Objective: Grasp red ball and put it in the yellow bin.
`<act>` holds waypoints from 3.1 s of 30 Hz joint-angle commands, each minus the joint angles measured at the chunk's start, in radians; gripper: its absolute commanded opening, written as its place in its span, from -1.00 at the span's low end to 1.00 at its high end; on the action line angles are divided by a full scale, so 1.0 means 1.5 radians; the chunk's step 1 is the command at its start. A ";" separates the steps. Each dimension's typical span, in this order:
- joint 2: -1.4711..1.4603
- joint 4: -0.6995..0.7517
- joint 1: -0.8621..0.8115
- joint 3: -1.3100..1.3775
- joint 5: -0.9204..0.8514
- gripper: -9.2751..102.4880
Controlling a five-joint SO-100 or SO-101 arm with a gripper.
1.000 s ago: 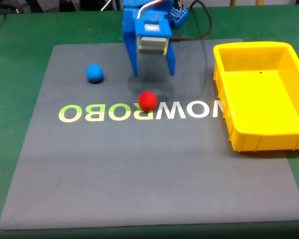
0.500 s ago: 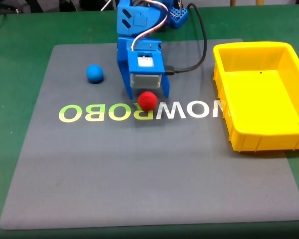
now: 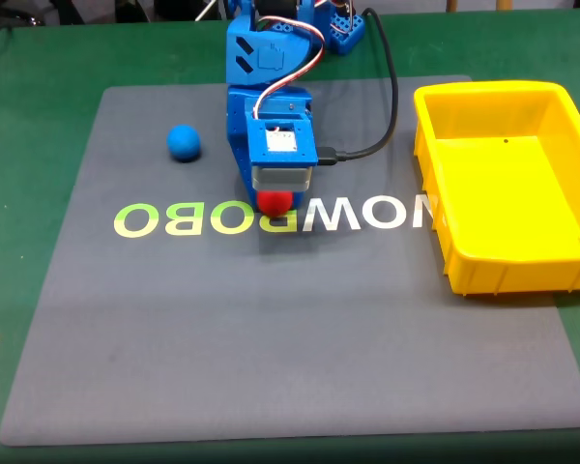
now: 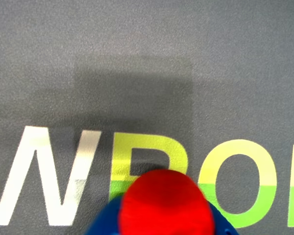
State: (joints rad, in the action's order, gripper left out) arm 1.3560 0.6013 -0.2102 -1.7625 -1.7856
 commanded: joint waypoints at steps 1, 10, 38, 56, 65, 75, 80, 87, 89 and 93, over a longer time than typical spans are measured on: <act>0.005 -0.017 -0.007 0.043 0.011 -0.81; 0.014 -0.016 -0.003 0.043 0.026 -0.83; 0.374 -0.011 0.376 0.005 0.108 -0.83; 0.357 -0.002 0.481 -0.007 0.129 -0.83; 0.347 -0.006 0.451 -0.007 0.128 -0.19; 0.378 0.009 0.424 -0.010 0.124 -0.18; 0.495 0.066 0.405 -0.091 0.135 -0.23; 0.888 0.205 0.352 -0.444 0.119 -0.66; 0.978 0.241 0.323 -0.515 0.130 -0.82; 1.086 0.271 0.234 -0.635 0.127 -0.84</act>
State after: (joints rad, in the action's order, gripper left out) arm 2.8731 0.9863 0.2316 -2.6430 -1.5999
